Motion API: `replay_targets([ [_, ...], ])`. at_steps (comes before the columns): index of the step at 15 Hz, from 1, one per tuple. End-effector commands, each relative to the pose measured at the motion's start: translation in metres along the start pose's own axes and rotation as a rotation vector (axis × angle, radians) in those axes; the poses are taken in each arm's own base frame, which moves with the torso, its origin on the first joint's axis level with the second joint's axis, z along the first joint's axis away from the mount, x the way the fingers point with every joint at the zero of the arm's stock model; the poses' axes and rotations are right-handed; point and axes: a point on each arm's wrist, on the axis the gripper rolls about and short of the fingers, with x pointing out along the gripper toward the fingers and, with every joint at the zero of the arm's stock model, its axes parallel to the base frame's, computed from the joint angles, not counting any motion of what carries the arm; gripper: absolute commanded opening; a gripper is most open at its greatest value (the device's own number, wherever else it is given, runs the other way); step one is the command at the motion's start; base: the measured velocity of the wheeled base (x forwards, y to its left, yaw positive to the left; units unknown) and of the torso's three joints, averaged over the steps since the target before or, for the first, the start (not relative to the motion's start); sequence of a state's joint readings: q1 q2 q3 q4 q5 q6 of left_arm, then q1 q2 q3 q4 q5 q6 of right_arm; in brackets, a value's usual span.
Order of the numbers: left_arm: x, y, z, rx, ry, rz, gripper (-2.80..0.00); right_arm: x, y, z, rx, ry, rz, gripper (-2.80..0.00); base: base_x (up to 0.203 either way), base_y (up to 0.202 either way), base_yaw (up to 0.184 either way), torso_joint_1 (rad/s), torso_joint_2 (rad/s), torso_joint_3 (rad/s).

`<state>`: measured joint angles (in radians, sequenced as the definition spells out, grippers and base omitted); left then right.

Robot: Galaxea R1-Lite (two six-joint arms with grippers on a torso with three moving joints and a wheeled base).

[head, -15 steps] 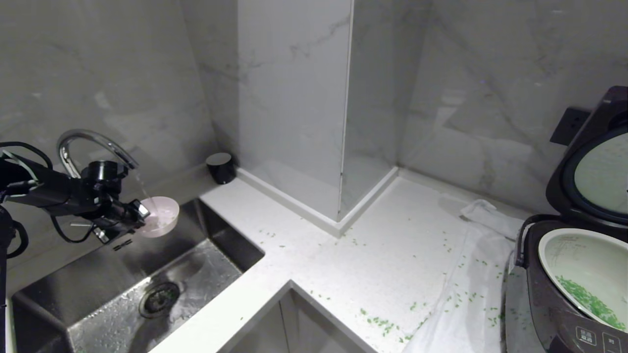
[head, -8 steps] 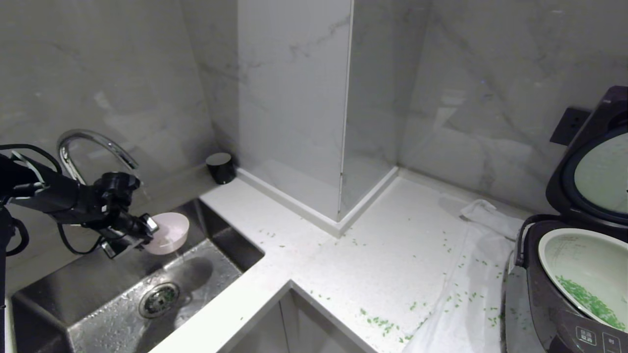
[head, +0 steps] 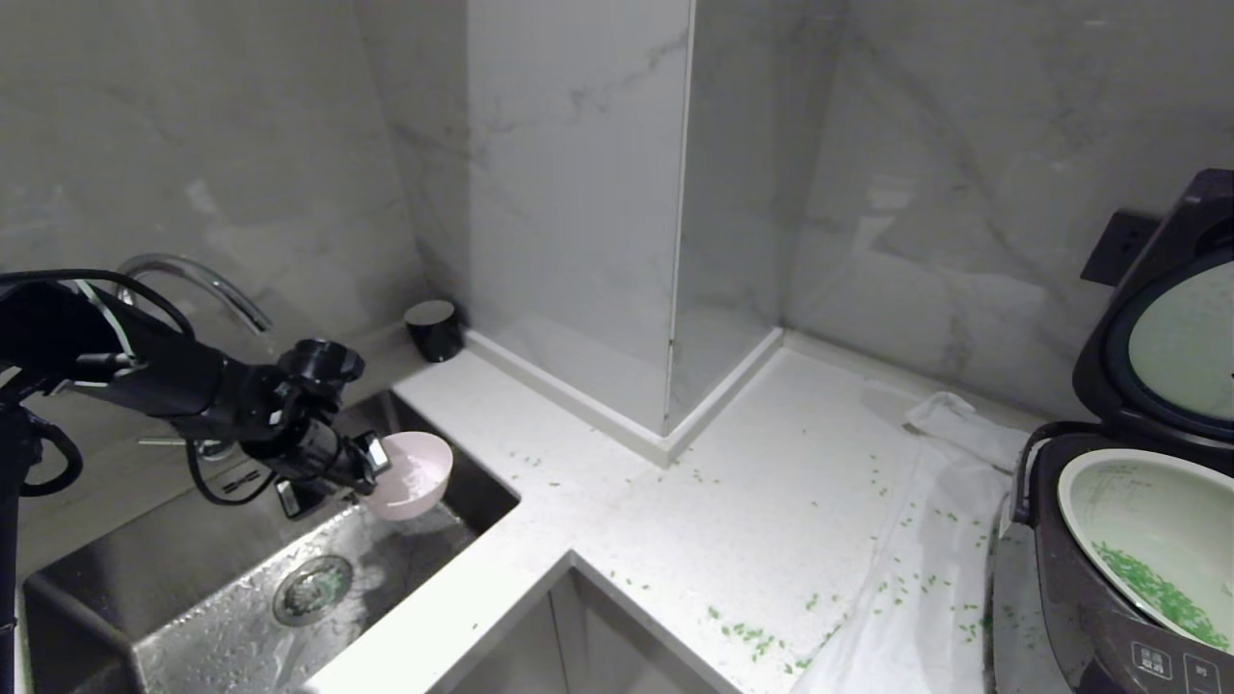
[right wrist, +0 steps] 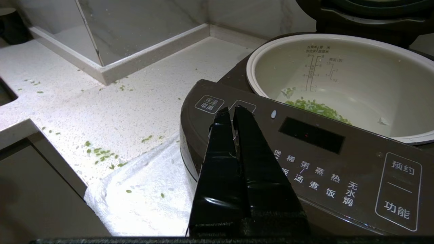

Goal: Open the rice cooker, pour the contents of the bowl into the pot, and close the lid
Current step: Place the bowl on the table

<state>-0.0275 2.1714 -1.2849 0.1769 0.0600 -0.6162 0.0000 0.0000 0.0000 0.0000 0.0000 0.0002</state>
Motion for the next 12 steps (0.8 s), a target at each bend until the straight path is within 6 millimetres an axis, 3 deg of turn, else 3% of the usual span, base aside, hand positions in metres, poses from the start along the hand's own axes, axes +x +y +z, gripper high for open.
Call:
replay_targets([
  [1,-0.018,-0.035,-0.021,0.078,0.008,-0.058,-2.80,0.000,0.000,0.000,0.001,0.002,0.000,-2.80,0.000,0.000,0.000,0.000,0.00,0.000],
  [5,-0.037,-0.096,-0.052,0.178,0.040,-0.141,-2.80,0.000,0.000,0.000,0.000,0.001,0.000,-2.80,0.000,0.000,0.000,0.000,0.00,0.000],
  [12,-0.012,-0.184,-0.135,0.320,0.061,-0.148,-2.80,0.000,0.000,0.000,0.000,0.002,0.000,-2.80,0.000,0.000,0.000,0.000,0.00,0.000],
])
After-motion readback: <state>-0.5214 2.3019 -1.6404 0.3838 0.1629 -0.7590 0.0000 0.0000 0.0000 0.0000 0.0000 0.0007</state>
